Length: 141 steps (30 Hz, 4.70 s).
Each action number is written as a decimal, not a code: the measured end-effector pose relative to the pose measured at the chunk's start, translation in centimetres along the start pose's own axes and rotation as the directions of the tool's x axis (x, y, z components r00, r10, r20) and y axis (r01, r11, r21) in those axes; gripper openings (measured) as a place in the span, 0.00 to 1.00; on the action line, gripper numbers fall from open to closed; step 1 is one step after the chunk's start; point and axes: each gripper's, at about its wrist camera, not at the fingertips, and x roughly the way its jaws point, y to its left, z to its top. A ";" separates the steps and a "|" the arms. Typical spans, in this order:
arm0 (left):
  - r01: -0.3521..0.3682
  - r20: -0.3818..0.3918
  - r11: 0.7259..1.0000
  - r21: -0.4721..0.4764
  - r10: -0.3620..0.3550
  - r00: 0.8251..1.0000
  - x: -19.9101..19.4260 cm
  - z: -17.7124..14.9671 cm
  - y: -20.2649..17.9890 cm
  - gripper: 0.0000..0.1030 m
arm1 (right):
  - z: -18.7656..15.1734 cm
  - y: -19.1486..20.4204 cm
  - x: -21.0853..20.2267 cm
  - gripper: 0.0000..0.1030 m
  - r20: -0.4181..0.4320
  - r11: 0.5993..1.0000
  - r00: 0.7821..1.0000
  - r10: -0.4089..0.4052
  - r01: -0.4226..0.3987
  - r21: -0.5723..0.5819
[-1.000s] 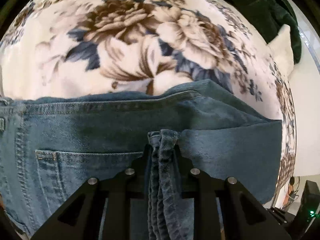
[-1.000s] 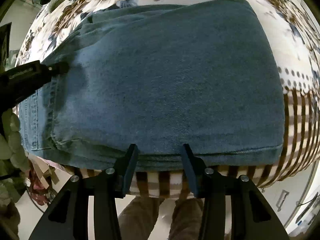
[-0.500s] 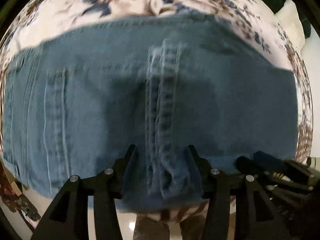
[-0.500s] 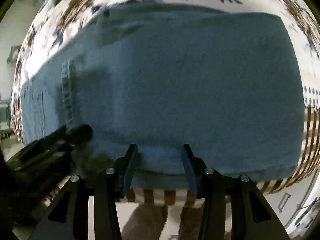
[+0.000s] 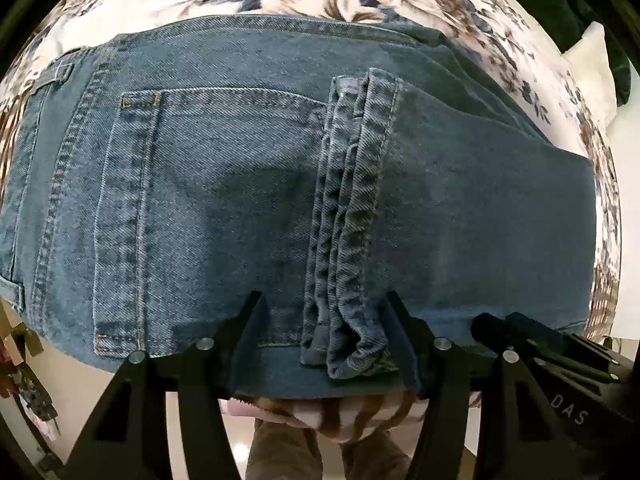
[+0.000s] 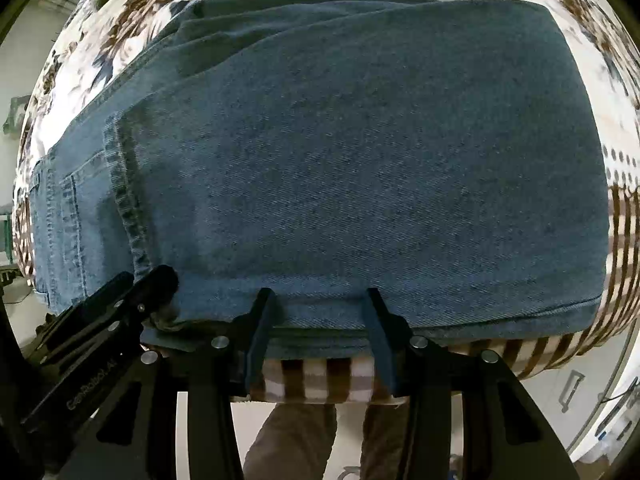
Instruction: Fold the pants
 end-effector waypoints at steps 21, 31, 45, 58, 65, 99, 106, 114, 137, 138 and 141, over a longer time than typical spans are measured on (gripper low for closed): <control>0.365 0.362 0.579 -0.729 -0.127 0.923 -5.6 -6.3 23.2 0.49 | 3.0 -1.2 -2.9 0.60 -0.031 1.000 0.999 -0.014 0.013 -0.018; 0.292 0.505 0.812 -0.505 0.003 0.863 -12.3 -5.6 18.3 0.19 | 3.1 -2.0 -1.2 0.61 -0.096 0.997 0.992 -0.076 0.075 -0.015; 0.462 0.511 0.644 -0.610 -0.126 0.850 -5.7 -5.9 25.2 0.45 | 5.9 0.9 0.0 0.61 -0.114 0.996 0.990 -0.085 0.083 -0.025; 0.440 0.459 0.563 -0.700 -0.118 0.880 -3.4 -6.6 24.7 0.78 | 6.5 0.6 0.4 0.61 -0.123 0.997 0.989 -0.078 0.078 -0.003; 0.327 0.553 0.731 -0.599 0.083 0.829 -8.9 -4.5 20.8 0.31 | 6.6 0.5 1.2 0.61 -0.119 0.996 0.989 -0.092 0.092 -0.007; 0.352 0.556 0.703 -0.617 0.074 0.828 -5.9 -4.6 20.9 0.45 | 9.8 3.1 2.2 0.65 -0.161 0.982 0.969 -0.186 0.183 -0.037; 0.340 0.591 0.756 -0.559 0.077 0.803 -6.7 -2.5 20.5 0.25 | 9.2 2.6 2.4 0.65 -0.152 0.987 0.975 -0.160 0.159 -0.023; 0.314 0.680 0.833 -0.456 0.099 0.726 -14.9 -4.0 14.7 0.23 | 8.7 0.8 0.0 0.65 -0.076 0.995 0.993 -0.096 0.093 -0.041; 0.172 0.631 0.826 -0.536 0.257 0.732 -17.9 -7.1 9.9 0.22 | 5.4 -12.7 -5.8 0.65 -0.002 1.000 1.000 -0.019 0.019 0.012; 0.174 0.629 0.827 -0.535 0.253 0.735 -17.9 -7.1 9.8 0.22 | 5.3 -12.6 -5.8 0.65 -0.001 1.000 1.000 -0.017 0.017 0.005; 0.194 0.635 0.830 -0.523 0.227 0.739 -18.0 -7.6 9.1 0.20 | 5.9 -11.0 -5.5 0.65 0.004 1.000 1.000 -0.015 0.015 -0.008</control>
